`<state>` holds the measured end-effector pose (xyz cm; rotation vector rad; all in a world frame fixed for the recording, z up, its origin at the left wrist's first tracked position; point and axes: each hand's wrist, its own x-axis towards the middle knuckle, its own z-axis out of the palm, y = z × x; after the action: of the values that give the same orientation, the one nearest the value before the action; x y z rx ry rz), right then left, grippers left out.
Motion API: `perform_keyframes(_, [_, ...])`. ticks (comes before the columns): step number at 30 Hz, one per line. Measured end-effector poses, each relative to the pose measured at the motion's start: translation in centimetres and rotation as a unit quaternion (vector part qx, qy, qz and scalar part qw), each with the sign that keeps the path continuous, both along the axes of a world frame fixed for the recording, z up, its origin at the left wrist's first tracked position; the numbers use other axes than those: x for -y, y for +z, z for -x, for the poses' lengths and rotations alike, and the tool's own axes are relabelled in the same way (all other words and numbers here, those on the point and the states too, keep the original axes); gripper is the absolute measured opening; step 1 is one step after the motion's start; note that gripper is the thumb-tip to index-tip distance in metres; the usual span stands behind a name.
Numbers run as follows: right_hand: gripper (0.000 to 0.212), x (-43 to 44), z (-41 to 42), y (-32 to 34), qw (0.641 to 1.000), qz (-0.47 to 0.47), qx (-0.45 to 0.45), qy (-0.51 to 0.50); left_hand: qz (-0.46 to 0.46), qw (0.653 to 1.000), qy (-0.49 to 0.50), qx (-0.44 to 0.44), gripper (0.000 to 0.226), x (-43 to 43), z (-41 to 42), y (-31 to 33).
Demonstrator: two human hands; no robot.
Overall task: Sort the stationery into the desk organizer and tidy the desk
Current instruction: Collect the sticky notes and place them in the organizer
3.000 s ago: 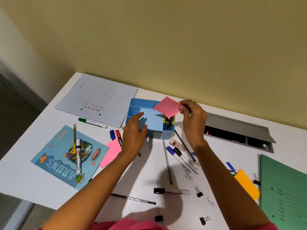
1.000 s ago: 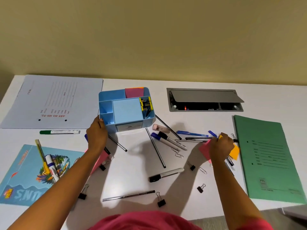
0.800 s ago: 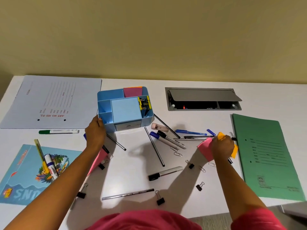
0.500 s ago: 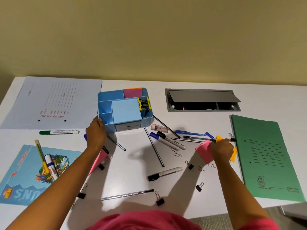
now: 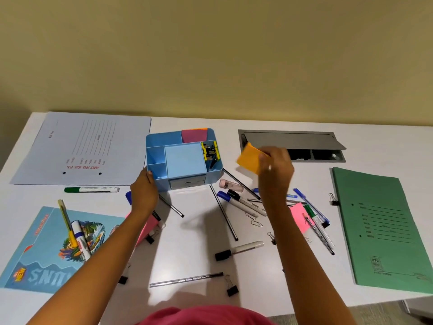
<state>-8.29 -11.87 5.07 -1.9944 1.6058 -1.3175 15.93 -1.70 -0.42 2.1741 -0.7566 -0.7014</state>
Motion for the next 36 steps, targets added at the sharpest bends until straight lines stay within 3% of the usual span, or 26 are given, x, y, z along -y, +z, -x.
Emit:
perform_keyframes(2, [0.011,1.1,-3.2,0.8,0.996,0.05,-0.015,0.066,0.001,1.0,-0.002,-0.004,0.038,0.0,-0.1,-0.1])
perform_keyframes(6, [0.014,3.8,-8.4,1.3,0.989,-0.036,-0.02,0.14,0.008,1.0,0.004,-0.009,0.037,0.0,-0.2,-0.3])
perform_keyframes(11, [0.015,6.5,-12.0,-0.1,0.977,-0.038,-0.095,0.185,0.016,0.999,0.019,-0.026,0.036,0.0,0.0,0.1])
perform_keyframes(21, [0.013,8.4,-14.1,-0.7,0.957,0.038,-0.193,0.212,0.03,0.999,0.026,-0.037,0.036,-0.1,-0.2,-0.7])
perform_keyframes(26, [0.017,8.8,-13.8,-3.5,0.94,-0.023,-0.251,0.231,0.034,0.999,0.022,-0.013,0.034,-0.1,-0.3,-0.8])
perform_keyframes(36, [0.019,8.8,-12.9,-4.2,0.961,-0.046,-0.216,0.169,0.036,0.999,0.009,-0.006,0.034,-0.2,-0.3,-0.8])
